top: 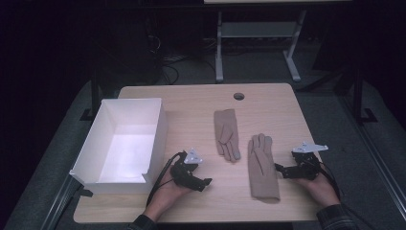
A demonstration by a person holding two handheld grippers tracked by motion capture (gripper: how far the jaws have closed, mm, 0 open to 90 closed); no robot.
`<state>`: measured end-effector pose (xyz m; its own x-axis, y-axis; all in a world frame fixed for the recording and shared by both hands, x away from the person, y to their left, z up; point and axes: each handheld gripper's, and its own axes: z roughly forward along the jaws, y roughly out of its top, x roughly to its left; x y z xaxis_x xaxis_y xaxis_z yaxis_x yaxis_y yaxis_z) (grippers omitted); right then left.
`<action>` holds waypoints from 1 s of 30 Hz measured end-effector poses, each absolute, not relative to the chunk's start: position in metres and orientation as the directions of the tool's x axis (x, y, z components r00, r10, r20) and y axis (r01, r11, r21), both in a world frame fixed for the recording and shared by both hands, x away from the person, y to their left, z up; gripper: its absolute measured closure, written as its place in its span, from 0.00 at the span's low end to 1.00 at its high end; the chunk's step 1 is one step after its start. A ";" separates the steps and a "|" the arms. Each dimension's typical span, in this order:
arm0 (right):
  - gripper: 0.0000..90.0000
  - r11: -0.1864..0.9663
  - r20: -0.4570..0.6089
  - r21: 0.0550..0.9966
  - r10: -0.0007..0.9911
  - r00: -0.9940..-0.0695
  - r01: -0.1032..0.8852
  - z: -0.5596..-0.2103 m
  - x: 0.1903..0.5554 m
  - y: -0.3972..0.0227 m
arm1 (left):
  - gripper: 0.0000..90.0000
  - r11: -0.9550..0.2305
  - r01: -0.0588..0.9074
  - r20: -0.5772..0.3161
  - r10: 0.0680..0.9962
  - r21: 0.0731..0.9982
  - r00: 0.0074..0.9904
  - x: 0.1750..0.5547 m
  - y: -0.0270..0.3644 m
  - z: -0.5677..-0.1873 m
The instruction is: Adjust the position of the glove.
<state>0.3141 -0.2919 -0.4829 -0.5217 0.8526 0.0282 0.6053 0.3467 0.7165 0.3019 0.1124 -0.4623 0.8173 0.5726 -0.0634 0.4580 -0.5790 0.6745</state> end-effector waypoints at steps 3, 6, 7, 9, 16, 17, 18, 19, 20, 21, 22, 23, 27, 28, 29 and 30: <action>0.11 0.347 0.028 0.717 0.852 -0.522 0.605 -0.483 0.314 -0.292 | 0.28 -0.578 0.448 -0.059 0.567 0.683 0.821 0.305 0.111 -0.456; 0.11 0.347 0.028 0.716 0.853 -0.522 0.605 -0.483 0.314 -0.292 | 0.40 -0.570 0.468 -0.079 0.575 0.676 0.814 0.313 0.111 -0.451; 0.11 0.347 0.028 0.716 0.853 -0.522 0.605 -0.483 0.314 -0.292 | 0.47 -0.570 0.471 -0.084 0.574 0.674 0.815 0.314 0.111 -0.450; 0.11 0.347 0.029 0.716 0.853 -0.522 0.605 -0.483 0.314 -0.292 | 0.56 -0.565 0.475 -0.099 0.568 0.675 0.817 0.320 0.111 -0.448; 0.11 0.347 0.028 0.717 0.852 -0.523 0.605 -0.483 0.314 -0.292 | 0.92 -0.541 0.466 -0.129 0.546 0.700 0.828 0.334 0.107 -0.439; 0.11 0.347 0.029 0.717 0.852 -0.523 0.605 -0.483 0.314 -0.292 | 0.96 -0.541 0.464 -0.130 0.543 0.701 0.830 0.336 0.105 -0.438; 0.11 0.347 0.029 0.716 0.852 -0.522 0.605 -0.483 0.314 -0.292 | 0.99 -0.539 0.462 -0.134 0.538 0.704 0.832 0.338 0.104 -0.437; 0.11 0.346 0.029 0.717 0.852 -0.522 0.606 -0.483 0.314 -0.292 | 0.99 -0.539 0.463 -0.136 0.537 0.704 0.833 0.340 0.101 -0.436; 0.11 0.346 0.029 0.717 0.852 -0.522 0.605 -0.483 0.314 -0.292 | 1.00 -0.546 0.455 -0.130 0.531 0.703 0.837 0.343 0.099 -0.436; 0.11 0.346 0.029 0.717 0.852 -0.522 0.605 -0.483 0.314 -0.292 | 1.00 -0.549 0.452 -0.126 0.530 0.703 0.839 0.345 0.097 -0.435; 0.11 0.347 0.028 0.717 0.852 -0.523 0.604 -0.483 0.314 -0.292 | 1.00 -0.553 0.450 -0.123 0.527 0.701 0.841 0.346 0.095 -0.434; 0.11 0.349 0.026 0.718 0.851 -0.524 0.603 -0.483 0.314 -0.292 | 1.00 -0.557 0.445 -0.120 0.524 0.701 0.844 0.349 0.093 -0.434; 0.11 0.349 0.026 0.717 0.851 -0.524 0.603 -0.483 0.314 -0.292 | 1.00 -0.546 0.440 -0.126 0.517 0.713 0.846 0.361 0.083 -0.432; 0.11 0.348 0.028 0.717 0.852 -0.523 0.604 -0.483 0.314 -0.292 | 1.00 -0.542 0.437 -0.126 0.516 0.717 0.847 0.364 0.080 -0.432; 0.11 0.349 0.027 0.718 0.851 -0.524 0.603 -0.483 0.314 -0.292 | 1.00 -0.543 0.434 -0.124 0.514 0.719 0.849 0.368 0.078 -0.432; 0.11 0.348 0.027 0.718 0.852 -0.524 0.603 -0.483 0.314 -0.292 | 1.00 -0.536 0.437 -0.129 0.516 0.722 0.847 0.371 0.075 -0.432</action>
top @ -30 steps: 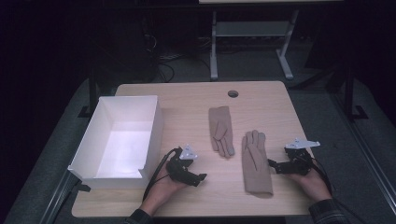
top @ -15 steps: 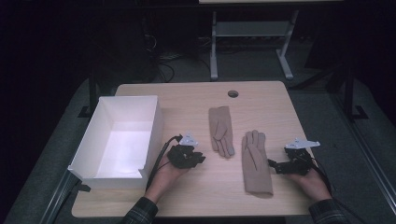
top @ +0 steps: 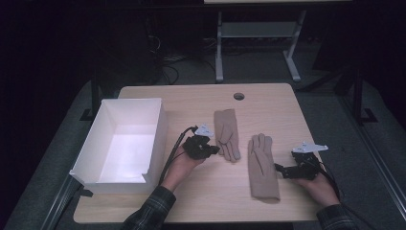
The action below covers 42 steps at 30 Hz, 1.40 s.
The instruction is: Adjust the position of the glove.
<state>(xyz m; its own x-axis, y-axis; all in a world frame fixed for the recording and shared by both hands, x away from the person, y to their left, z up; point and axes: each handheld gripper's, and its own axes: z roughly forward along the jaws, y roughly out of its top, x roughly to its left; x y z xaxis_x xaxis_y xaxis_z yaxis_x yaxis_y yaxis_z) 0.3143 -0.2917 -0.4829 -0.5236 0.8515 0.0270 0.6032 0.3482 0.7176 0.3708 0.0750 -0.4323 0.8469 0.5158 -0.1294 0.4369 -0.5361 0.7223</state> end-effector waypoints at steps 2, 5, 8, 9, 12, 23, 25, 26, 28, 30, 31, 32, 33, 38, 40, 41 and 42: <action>0.11 0.348 0.027 0.718 0.852 -0.524 0.603 -0.483 0.314 -0.292 | 1.00 -0.545 0.430 -0.120 0.513 0.720 0.850 0.377 0.071 -0.433; 0.11 0.348 0.027 0.718 0.851 -0.524 0.603 -0.483 0.314 -0.292 | 1.00 -0.534 0.437 -0.128 0.519 0.724 0.845 0.386 0.064 -0.436; 0.11 0.348 0.027 0.718 0.851 -0.524 0.603 -0.483 0.314 -0.292 | 1.00 -0.541 0.437 -0.127 0.516 0.719 0.847 0.391 0.057 -0.439; 0.11 0.348 0.027 0.718 0.851 -0.524 0.603 -0.483 0.314 -0.292 | 1.00 -0.536 0.440 -0.127 0.522 0.721 0.843 0.393 0.055 -0.441; 0.11 0.348 0.028 0.717 0.851 -0.525 0.603 -0.483 0.314 -0.292 | 1.00 -0.554 0.451 -0.121 0.530 0.699 0.839 0.398 0.051 -0.448; 0.11 0.349 0.028 0.718 0.850 -0.525 0.603 -0.483 0.314 -0.292 | 1.00 -0.610 0.454 -0.103 0.522 0.649 0.847 0.400 0.051 -0.460; 0.11 0.349 0.028 0.718 0.850 -0.525 0.603 -0.483 0.314 -0.292 | 1.00 -0.604 0.458 -0.112 0.521 0.652 0.846 0.398 0.053 -0.461; 0.11 0.349 0.028 0.718 0.850 -0.526 0.603 -0.483 0.314 -0.292 | 1.00 -0.604 0.461 -0.118 0.520 0.650 0.846 0.397 0.054 -0.461; 0.11 0.349 0.028 0.718 0.850 -0.525 0.603 -0.483 0.314 -0.292 | 1.00 -0.588 0.468 -0.130 0.524 0.659 0.842 0.394 0.055 -0.462; 0.11 0.349 0.028 0.717 0.851 -0.525 0.603 -0.483 0.314 -0.292 | 1.00 -0.608 0.454 -0.122 0.506 0.651 0.854 0.390 0.057 -0.461; 0.11 0.347 0.030 0.717 0.851 -0.524 0.605 -0.483 0.314 -0.291 | 1.00 -0.604 0.453 -0.125 0.505 0.656 0.854 0.388 0.057 -0.461; 0.11 0.348 0.029 0.717 0.851 -0.524 0.605 -0.483 0.314 -0.291 | 1.00 -0.605 0.453 -0.131 0.499 0.655 0.856 0.384 0.058 -0.462; 0.11 0.347 0.029 0.716 0.851 -0.524 0.605 -0.483 0.314 -0.291 | 1.00 -0.593 0.459 -0.144 0.501 0.662 0.854 0.381 0.058 -0.462; 0.11 0.346 0.032 0.715 0.852 -0.523 0.607 -0.483 0.314 -0.291 | 1.00 -0.597 0.455 -0.155 0.484 0.661 0.861 0.368 0.060 -0.462; 0.11 0.346 0.032 0.716 0.851 -0.523 0.607 -0.483 0.314 -0.291 | 1.00 -0.599 0.457 -0.167 0.476 0.657 0.864 0.363 0.062 -0.462; 0.11 0.346 0.032 0.716 0.851 -0.524 0.607 -0.483 0.314 -0.291 | 1.00 -0.592 0.463 -0.177 0.476 0.660 0.862 0.360 0.062 -0.463; 0.11 0.346 0.032 0.716 0.851 -0.524 0.607 -0.483 0.314 -0.291 | 1.00 -0.600 0.458 -0.175 0.470 0.656 0.865 0.358 0.063 -0.462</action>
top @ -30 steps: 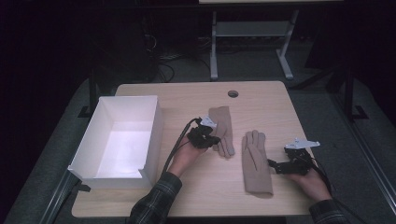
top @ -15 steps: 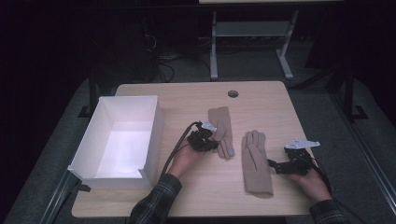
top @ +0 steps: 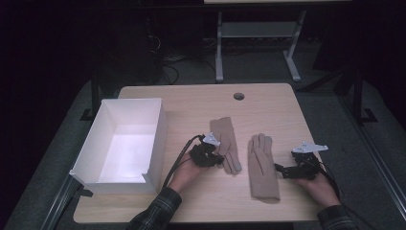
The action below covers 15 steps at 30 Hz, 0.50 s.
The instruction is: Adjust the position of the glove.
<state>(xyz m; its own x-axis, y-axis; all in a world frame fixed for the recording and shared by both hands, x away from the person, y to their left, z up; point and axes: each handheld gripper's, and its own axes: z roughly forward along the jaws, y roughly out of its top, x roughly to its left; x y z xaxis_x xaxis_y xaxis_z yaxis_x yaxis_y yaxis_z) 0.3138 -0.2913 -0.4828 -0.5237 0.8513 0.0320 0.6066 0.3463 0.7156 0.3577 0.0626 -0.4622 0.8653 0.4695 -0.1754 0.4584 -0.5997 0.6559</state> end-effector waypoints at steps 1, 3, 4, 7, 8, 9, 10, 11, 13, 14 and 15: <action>0.11 0.346 0.032 0.716 0.851 -0.524 0.607 -0.483 0.314 -0.291 | 1.00 -0.607 0.454 -0.174 0.463 0.652 0.869 0.355 0.063 -0.462; 0.11 0.347 0.032 0.716 0.851 -0.524 0.606 -0.483 0.314 -0.291 | 1.00 -0.608 0.453 -0.177 0.458 0.652 0.871 0.349 0.063 -0.461; 0.11 0.347 0.032 0.716 0.851 -0.524 0.606 -0.483 0.314 -0.291 | 1.00 -0.612 0.449 -0.178 0.453 0.650 0.874 0.346 0.063 -0.461; 0.11 0.347 0.032 0.716 0.851 -0.524 0.606 -0.483 0.314 -0.291 | 1.00 -0.628 0.440 -0.179 0.436 0.642 0.882 0.336 0.065 -0.460; 0.11 0.347 0.032 0.716 0.851 -0.524 0.606 -0.483 0.314 -0.291 | 1.00 -0.636 0.433 -0.175 0.428 0.638 0.887 0.333 0.066 -0.460; 0.11 0.347 0.032 0.715 0.851 -0.524 0.606 -0.483 0.314 -0.291 | 1.00 -0.636 0.434 -0.178 0.426 0.638 0.887 0.330 0.066 -0.460; 0.11 0.347 0.032 0.716 0.851 -0.524 0.607 -0.483 0.314 -0.291 | 1.00 -0.643 0.427 -0.174 0.420 0.635 0.891 0.327 0.067 -0.459; 0.11 0.347 0.032 0.715 0.851 -0.524 0.606 -0.483 0.314 -0.291 | 1.00 -0.638 0.431 -0.179 0.422 0.638 0.889 0.324 0.067 -0.459; 0.11 0.347 0.032 0.716 0.851 -0.524 0.607 -0.483 0.314 -0.291 | 1.00 -0.649 0.424 -0.174 0.415 0.632 0.893 0.323 0.069 -0.458; 0.11 0.346 0.032 0.716 0.851 -0.524 0.607 -0.483 0.314 -0.291 | 1.00 -0.635 0.434 -0.181 0.424 0.639 0.887 0.322 0.069 -0.457; 0.11 0.349 0.027 0.717 0.850 -0.525 0.603 -0.483 0.314 -0.291 | 1.00 -0.638 0.429 -0.174 0.424 0.639 0.889 0.322 0.071 -0.456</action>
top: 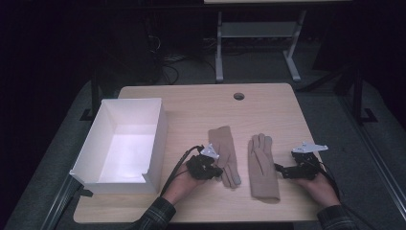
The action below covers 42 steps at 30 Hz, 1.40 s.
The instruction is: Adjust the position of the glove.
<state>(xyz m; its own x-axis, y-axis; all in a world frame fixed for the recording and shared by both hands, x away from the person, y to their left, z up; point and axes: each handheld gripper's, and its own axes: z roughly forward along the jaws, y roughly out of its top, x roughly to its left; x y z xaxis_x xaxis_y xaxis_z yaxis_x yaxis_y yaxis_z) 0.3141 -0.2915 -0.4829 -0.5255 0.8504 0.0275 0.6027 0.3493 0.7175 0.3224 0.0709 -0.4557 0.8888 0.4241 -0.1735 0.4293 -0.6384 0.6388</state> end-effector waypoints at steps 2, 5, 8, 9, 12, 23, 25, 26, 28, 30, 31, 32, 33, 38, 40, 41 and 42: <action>0.11 0.350 0.027 0.718 0.850 -0.526 0.602 -0.483 0.314 -0.291 | 1.00 -0.624 0.433 -0.172 0.434 0.651 0.884 0.325 0.073 -0.452; 0.11 0.350 0.027 0.718 0.850 -0.527 0.601 -0.483 0.314 -0.292 | 1.00 -0.606 0.433 -0.160 0.451 0.667 0.878 0.331 0.077 -0.444; 0.11 0.349 0.027 0.718 0.850 -0.526 0.602 -0.483 0.314 -0.291 | 1.00 -0.583 0.437 -0.141 0.482 0.685 0.865 0.340 0.079 -0.437; 0.11 0.350 0.027 0.718 0.850 -0.526 0.602 -0.483 0.314 -0.292 | 1.00 -0.578 0.435 -0.132 0.491 0.691 0.861 0.344 0.081 -0.435; 0.11 0.350 0.027 0.718 0.850 -0.526 0.602 -0.483 0.314 -0.292 | 1.00 -0.568 0.435 -0.095 0.529 0.698 0.843 0.359 0.083 -0.429; 0.11 0.350 0.028 0.718 0.849 -0.527 0.602 -0.483 0.314 -0.291 | 1.00 -0.520 0.461 -0.047 0.626 0.719 0.779 0.413 0.080 -0.426; 0.11 0.350 0.028 0.718 0.849 -0.528 0.602 -0.483 0.314 -0.291 | 1.00 -0.518 0.470 -0.046 0.636 0.715 0.771 0.420 0.077 -0.428; 0.11 0.350 0.029 0.718 0.848 -0.528 0.601 -0.483 0.314 -0.291 | 1.00 -0.523 0.466 -0.034 0.639 0.714 0.768 0.423 0.076 -0.429; 0.11 0.351 0.028 0.718 0.848 -0.529 0.601 -0.483 0.314 -0.291 | 1.00 -0.518 0.479 -0.038 0.651 0.709 0.758 0.430 0.072 -0.434; 0.11 0.351 0.029 0.718 0.848 -0.530 0.601 -0.483 0.314 -0.291 | 1.00 -0.526 0.491 -0.033 0.658 0.695 0.752 0.436 0.070 -0.438; 0.11 0.351 0.029 0.718 0.848 -0.530 0.601 -0.483 0.314 -0.291 | 1.00 -0.514 0.500 -0.043 0.666 0.697 0.745 0.439 0.069 -0.441; 0.11 0.351 0.029 0.718 0.848 -0.530 0.601 -0.483 0.314 -0.291 | 1.00 -0.509 0.508 -0.047 0.672 0.695 0.739 0.441 0.068 -0.444; 0.11 0.351 0.029 0.718 0.848 -0.529 0.601 -0.483 0.314 -0.291 | 1.00 -0.511 0.510 -0.046 0.674 0.691 0.737 0.443 0.068 -0.446; 0.11 0.351 0.028 0.718 0.848 -0.530 0.600 -0.483 0.314 -0.291 | 1.00 -0.541 0.521 -0.025 0.677 0.660 0.736 0.447 0.062 -0.459; 0.11 0.351 0.029 0.718 0.848 -0.529 0.601 -0.483 0.314 -0.291 | 1.00 -0.535 0.523 -0.032 0.678 0.664 0.734 0.447 0.063 -0.461; 0.11 0.350 0.029 0.718 0.848 -0.529 0.601 -0.483 0.314 -0.291 | 1.00 -0.536 0.523 -0.029 0.680 0.663 0.733 0.446 0.063 -0.460; 0.11 0.351 0.029 0.718 0.848 -0.529 0.602 -0.483 0.314 -0.291 | 1.00 -0.543 0.521 -0.020 0.680 0.659 0.733 0.446 0.064 -0.460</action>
